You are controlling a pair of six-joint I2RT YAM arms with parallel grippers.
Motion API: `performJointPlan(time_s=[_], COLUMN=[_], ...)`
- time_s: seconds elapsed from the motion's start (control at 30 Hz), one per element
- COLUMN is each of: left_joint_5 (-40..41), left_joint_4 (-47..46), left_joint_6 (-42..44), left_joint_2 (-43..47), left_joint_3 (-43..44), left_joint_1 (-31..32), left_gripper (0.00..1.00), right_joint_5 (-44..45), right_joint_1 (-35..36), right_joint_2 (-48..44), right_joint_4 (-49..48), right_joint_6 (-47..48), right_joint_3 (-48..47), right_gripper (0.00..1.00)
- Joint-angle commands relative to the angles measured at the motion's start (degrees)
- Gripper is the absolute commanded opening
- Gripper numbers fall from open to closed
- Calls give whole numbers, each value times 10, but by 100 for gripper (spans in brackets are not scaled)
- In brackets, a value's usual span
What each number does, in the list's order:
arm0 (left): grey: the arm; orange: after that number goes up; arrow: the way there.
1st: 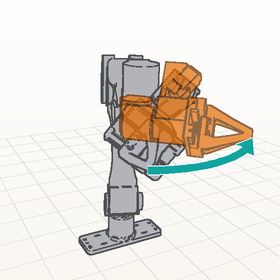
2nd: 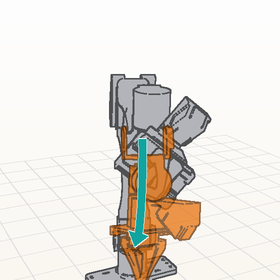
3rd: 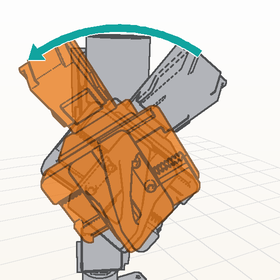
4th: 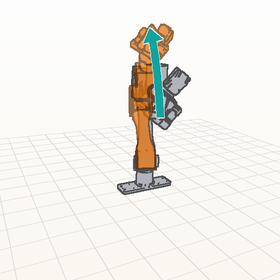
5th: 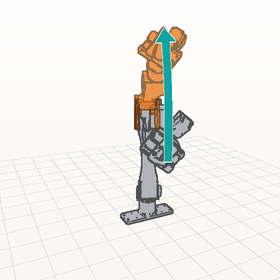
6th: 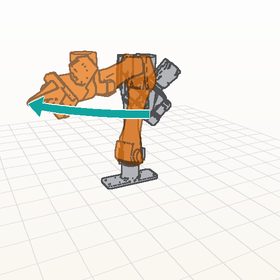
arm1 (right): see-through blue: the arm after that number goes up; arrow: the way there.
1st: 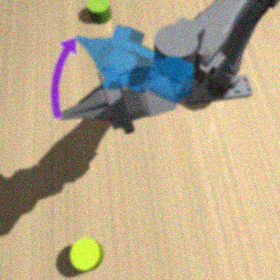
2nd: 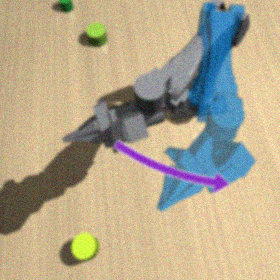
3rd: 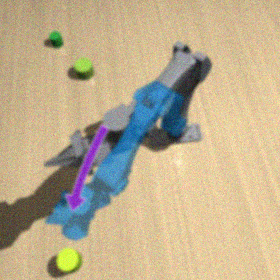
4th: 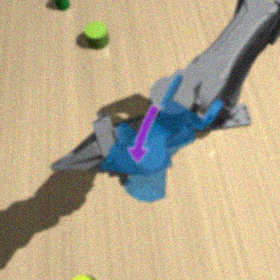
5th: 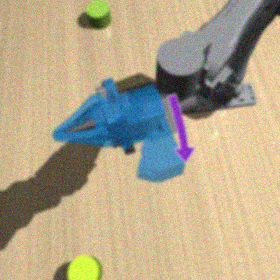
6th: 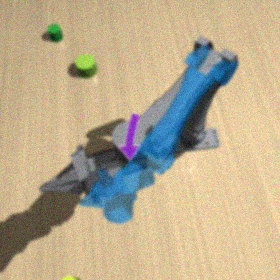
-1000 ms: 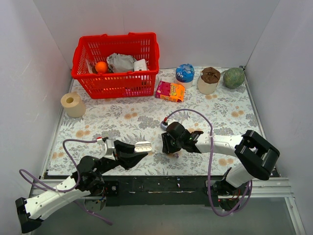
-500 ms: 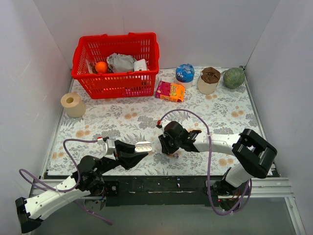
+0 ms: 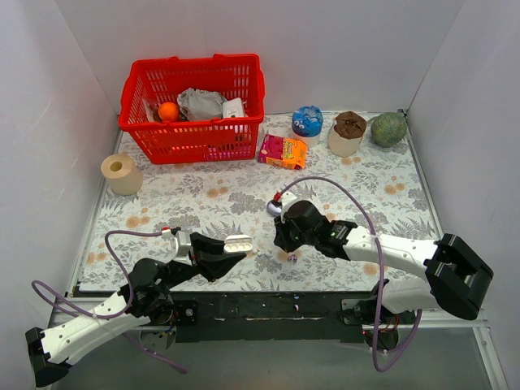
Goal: Insert the wireless bluetooth earbuds into the charging case
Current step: Pick up the earbud from the center of the board.
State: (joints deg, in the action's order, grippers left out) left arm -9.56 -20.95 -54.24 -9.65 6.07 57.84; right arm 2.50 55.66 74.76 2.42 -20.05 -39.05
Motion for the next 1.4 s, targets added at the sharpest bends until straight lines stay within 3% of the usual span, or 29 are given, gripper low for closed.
performJointPlan(time_s=[0.0,0.03,0.2,0.6,1.37], left_joint_5=[7,5,2,2,4], left_joint_4=[4,3,2,12,13], left_joint_6=[1,0,-1,-4,-8], left_joint_2=[3,2,0,0,0], left_joint_3=[11,12,14,18,14], left_joint_1=[-1,-1,-1,-1,-1], left_gripper=[0,0,0,0,0], right_joint_5=[-36,-37,-54,-28,62], right_joint_1=[28,34,65,66,22], right_joint_2=[-10,-8,20,98,86], right_joint_4=[-35,-37,-59,-72,-58], right_joint_6=[-17,-17,-31,-48,-25], right_joint_3=[29,33,39,25,56], right_gripper=[5,1,1,1,1])
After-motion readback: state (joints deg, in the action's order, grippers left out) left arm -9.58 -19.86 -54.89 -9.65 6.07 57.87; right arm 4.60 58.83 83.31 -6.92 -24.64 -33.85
